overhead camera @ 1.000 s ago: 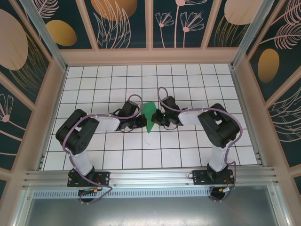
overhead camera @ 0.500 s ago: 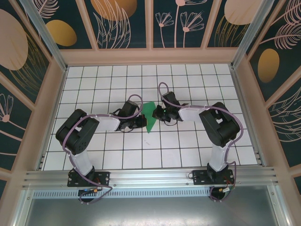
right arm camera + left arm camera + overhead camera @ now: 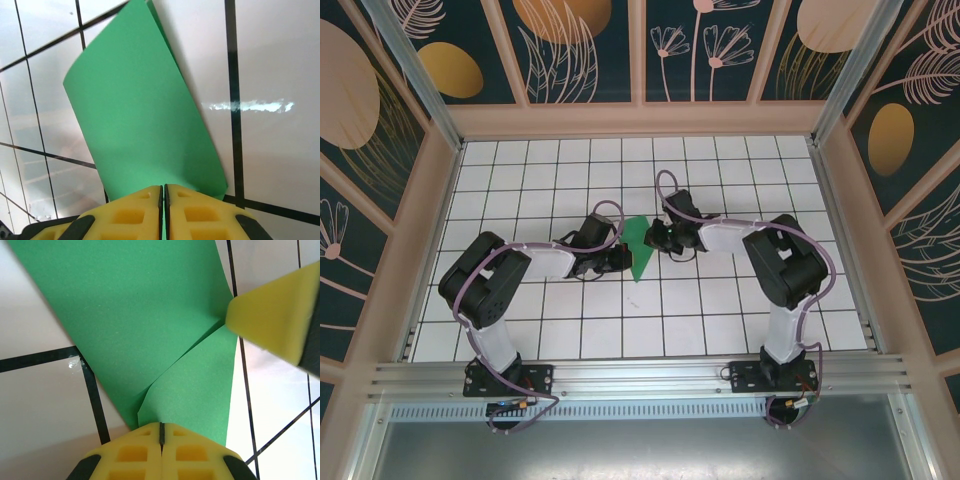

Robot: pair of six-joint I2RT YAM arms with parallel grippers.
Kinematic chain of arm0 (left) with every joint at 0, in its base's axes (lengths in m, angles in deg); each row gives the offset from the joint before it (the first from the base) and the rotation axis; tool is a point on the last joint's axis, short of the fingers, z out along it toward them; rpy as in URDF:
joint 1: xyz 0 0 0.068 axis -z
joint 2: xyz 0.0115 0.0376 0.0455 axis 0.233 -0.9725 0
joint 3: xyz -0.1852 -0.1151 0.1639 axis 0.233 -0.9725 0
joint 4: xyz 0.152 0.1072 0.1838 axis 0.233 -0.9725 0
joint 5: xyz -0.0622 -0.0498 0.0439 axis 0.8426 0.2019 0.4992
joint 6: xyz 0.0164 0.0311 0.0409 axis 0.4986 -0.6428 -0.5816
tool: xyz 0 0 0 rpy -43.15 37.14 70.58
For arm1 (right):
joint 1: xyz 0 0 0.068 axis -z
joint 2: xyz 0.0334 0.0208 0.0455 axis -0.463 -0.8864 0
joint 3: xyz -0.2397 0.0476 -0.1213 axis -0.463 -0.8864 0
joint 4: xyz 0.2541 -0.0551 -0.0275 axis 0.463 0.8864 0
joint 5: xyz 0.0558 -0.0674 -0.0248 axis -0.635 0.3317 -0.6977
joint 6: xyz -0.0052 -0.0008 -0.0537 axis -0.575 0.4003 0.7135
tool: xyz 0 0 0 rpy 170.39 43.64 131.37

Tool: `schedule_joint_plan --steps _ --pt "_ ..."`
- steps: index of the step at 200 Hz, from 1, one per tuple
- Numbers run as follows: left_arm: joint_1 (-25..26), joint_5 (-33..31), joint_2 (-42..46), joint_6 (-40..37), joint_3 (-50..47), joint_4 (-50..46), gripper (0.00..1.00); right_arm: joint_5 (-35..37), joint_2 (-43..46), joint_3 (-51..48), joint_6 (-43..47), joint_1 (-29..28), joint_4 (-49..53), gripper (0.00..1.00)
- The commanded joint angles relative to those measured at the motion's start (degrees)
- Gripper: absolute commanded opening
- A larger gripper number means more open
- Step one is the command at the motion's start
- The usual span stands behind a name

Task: Fold a paper plane with a square sheet of paper (pick it up from the middle)
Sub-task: Third fold the triangle at the center of the table.

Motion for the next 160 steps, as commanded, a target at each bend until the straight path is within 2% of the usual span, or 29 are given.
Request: schedule_joint_plan --steps 1,36,75,134,160 --pt "-0.27 -4.70 -2.99 -1.14 -1.83 -6.06 0.00 0.64 0.02 1.52 1.55 1.17 1.55 0.14" --pt "-0.23 -4.75 -2.78 -1.31 -1.72 -6.24 0.00 -0.50 -3.49 -0.56 0.29 1.12 -0.42 0.14" --pt "-0.21 -4.74 -2.82 -1.27 -2.08 -6.24 0.00 2.60 -5.42 -0.20 0.42 1.33 1.97 0.14" --pt "-0.22 -4.70 -2.99 -1.26 -1.68 -6.50 0.00 -0.37 0.62 2.69 2.45 1.85 2.00 0.15" --pt "-0.22 -4.66 -2.99 -1.26 -1.63 -6.59 0.00 -1.20 0.42 2.26 1.84 1.96 0.56 0.15"
